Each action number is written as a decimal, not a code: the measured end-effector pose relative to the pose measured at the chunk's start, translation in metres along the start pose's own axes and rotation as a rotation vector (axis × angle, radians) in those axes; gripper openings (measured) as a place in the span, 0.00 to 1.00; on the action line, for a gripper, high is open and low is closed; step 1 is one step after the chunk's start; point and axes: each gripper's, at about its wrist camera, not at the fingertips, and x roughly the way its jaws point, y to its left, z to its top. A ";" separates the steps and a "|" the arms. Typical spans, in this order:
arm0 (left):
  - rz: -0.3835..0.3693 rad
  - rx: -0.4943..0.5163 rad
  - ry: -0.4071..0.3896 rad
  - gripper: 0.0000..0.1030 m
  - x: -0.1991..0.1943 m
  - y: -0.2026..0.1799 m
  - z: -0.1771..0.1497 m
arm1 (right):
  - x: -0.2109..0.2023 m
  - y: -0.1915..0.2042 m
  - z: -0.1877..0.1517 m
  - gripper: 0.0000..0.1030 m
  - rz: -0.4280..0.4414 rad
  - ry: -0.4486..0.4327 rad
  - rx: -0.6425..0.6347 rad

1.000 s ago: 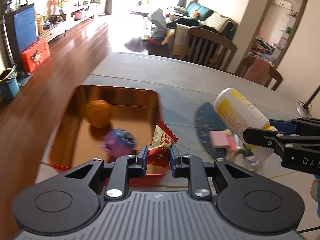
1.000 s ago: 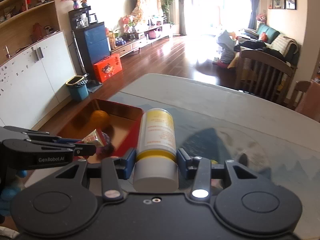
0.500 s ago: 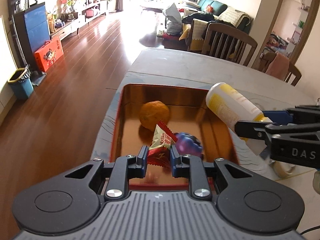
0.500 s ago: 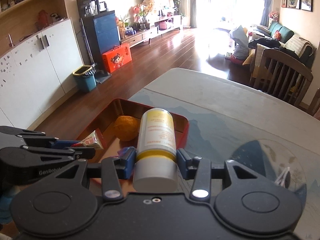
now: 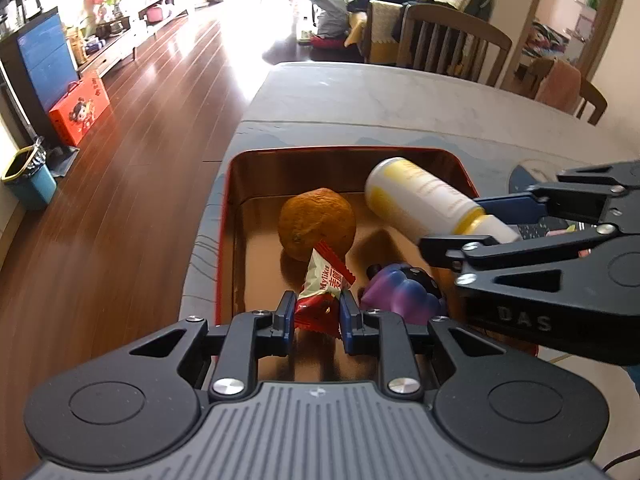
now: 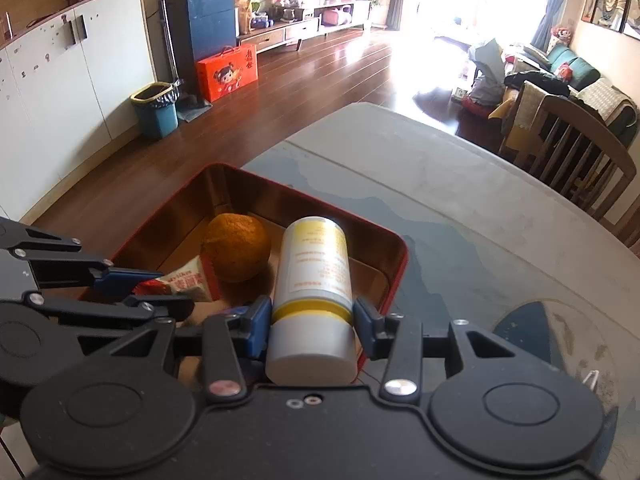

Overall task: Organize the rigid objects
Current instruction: 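Carry the bottle to the red tin with the right gripper while the left carries the snack packet, then release the bottle into the tin with the right gripper while the left releases the snack packet, then move both open grippers from the tin toward the items on the mat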

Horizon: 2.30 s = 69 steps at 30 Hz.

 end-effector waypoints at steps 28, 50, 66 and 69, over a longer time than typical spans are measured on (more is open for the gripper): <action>0.025 0.010 0.073 0.35 0.009 -0.003 0.001 | -0.029 -0.007 -0.006 0.49 0.053 -0.012 0.037; -0.042 0.047 -0.126 0.68 -0.079 -0.050 -0.014 | -0.139 -0.060 -0.073 0.76 0.021 -0.172 0.168; -0.127 0.064 -0.181 0.81 -0.085 -0.141 -0.028 | -0.170 -0.144 -0.146 1.00 -0.080 -0.182 0.247; -0.144 0.072 -0.181 0.82 -0.080 -0.163 -0.029 | -0.168 -0.163 -0.156 1.00 -0.089 -0.168 0.244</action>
